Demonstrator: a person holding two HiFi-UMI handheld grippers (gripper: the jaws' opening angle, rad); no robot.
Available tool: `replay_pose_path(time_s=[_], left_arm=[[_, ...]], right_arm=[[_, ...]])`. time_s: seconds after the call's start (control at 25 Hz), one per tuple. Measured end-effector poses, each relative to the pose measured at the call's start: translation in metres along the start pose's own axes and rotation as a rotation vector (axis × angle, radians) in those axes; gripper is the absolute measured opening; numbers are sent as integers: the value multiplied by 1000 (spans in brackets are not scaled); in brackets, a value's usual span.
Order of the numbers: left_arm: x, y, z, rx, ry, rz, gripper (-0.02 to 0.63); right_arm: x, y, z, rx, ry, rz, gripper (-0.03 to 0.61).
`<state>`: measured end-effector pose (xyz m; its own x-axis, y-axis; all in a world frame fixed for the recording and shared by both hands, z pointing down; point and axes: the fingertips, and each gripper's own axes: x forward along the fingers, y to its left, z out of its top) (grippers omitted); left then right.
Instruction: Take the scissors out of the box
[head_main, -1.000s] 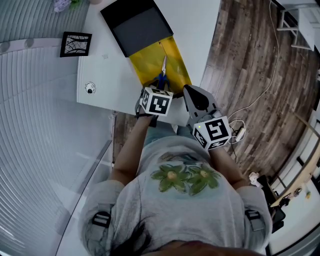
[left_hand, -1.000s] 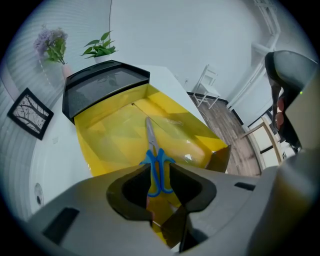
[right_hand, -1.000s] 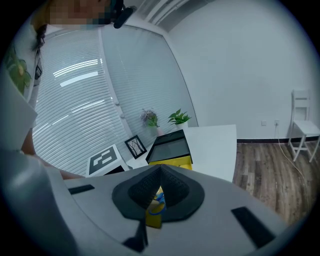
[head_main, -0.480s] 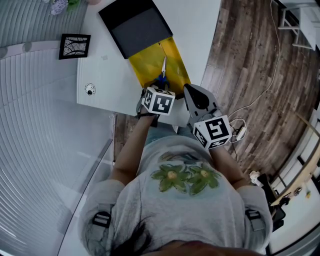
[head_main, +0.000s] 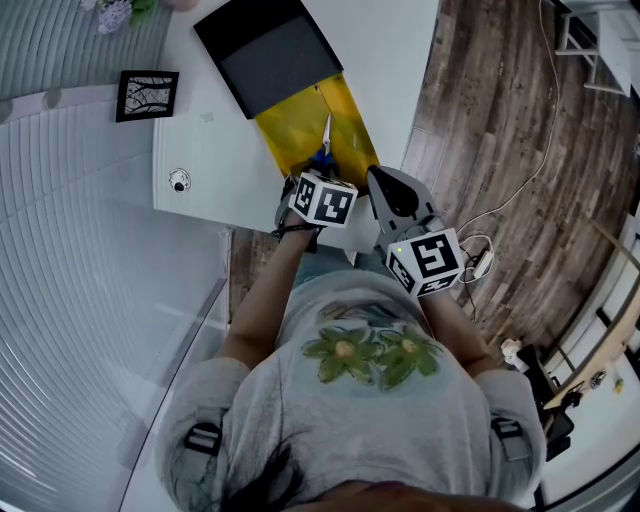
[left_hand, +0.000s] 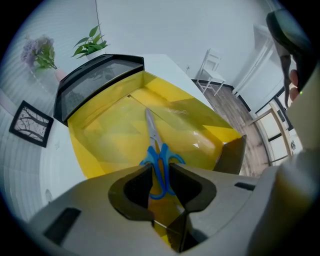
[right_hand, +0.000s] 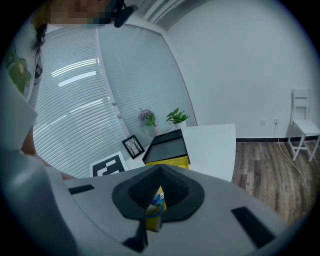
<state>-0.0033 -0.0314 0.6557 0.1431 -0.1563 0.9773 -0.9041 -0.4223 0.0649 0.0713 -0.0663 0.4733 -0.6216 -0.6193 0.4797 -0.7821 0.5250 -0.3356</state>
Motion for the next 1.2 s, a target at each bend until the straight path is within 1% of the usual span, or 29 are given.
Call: replay_pose_path(time_s=[0.32,0.56,0.84,1.08,1.2], left_arm=[[0,0,1,-14,-4,-8,98],[-3,0,1,20,-25,9,98],[-4,-1,1,34,-42,17,92],[-7,2,5,-9,-100,11,91],[-10,2,6,-18,-122,7,91]], right_arm=[[-3,1,1,3,-5,-7,6],[-3,5,1,-1,-8,-8,6],[-7,8,7,-10,-19,-10,6],[-12,10,9,-18,-27,-15,6],[-14,12,10,-22,-29,-15,6]])
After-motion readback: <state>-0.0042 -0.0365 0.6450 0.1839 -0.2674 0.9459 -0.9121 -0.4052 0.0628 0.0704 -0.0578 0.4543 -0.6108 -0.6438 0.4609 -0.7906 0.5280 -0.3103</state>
